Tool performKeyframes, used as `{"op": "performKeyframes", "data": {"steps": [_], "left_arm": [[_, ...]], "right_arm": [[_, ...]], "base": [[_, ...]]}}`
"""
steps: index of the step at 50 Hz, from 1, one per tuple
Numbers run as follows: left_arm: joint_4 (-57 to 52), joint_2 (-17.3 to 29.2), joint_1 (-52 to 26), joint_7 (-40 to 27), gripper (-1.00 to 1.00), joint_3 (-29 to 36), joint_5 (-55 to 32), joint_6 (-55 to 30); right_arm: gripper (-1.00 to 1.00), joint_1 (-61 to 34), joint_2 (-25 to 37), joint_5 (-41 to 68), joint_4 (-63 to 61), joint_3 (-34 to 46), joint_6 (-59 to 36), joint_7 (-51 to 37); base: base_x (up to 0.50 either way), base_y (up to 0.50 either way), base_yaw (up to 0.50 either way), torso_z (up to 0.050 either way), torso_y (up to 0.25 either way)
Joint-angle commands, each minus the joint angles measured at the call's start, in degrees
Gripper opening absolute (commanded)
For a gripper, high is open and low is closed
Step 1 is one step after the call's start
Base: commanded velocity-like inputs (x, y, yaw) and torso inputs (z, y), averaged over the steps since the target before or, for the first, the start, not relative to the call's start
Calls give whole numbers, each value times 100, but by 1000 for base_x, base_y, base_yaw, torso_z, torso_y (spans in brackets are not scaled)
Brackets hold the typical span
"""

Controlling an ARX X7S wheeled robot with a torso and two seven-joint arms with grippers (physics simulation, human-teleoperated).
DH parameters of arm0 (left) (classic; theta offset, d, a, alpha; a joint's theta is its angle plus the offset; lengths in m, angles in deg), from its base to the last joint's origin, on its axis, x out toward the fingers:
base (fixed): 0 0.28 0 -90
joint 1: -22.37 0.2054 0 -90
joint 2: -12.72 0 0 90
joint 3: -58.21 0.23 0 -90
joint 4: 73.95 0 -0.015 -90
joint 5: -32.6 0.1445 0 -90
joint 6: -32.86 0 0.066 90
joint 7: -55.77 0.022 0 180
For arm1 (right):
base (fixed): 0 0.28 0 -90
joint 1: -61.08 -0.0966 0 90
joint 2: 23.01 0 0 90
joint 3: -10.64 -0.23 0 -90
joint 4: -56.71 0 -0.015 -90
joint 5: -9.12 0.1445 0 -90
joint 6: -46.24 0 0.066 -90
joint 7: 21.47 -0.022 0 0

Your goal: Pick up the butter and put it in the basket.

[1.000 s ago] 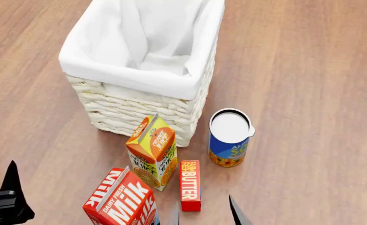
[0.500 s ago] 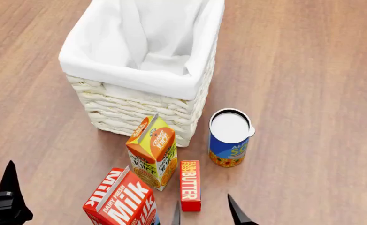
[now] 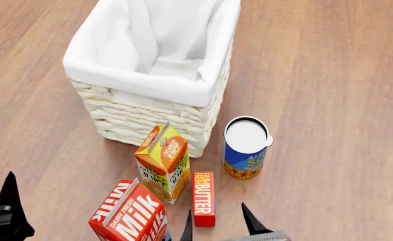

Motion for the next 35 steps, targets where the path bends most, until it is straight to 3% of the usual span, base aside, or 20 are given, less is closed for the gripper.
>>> {"op": "performKeyframes", "data": {"steps": [1,35], "left_arm": [[-79,17,35,-21,100,-2,-60,-9],[-311,91,115,-125,100,-65,-253,-66]], "right_arm": [[100,-126,31,55,-6,22,-214,-14],[100,-441,-43,293,580,101,-321,198]], "base": [[0,0,0,0,0],[0,0,0,0,0]]}}
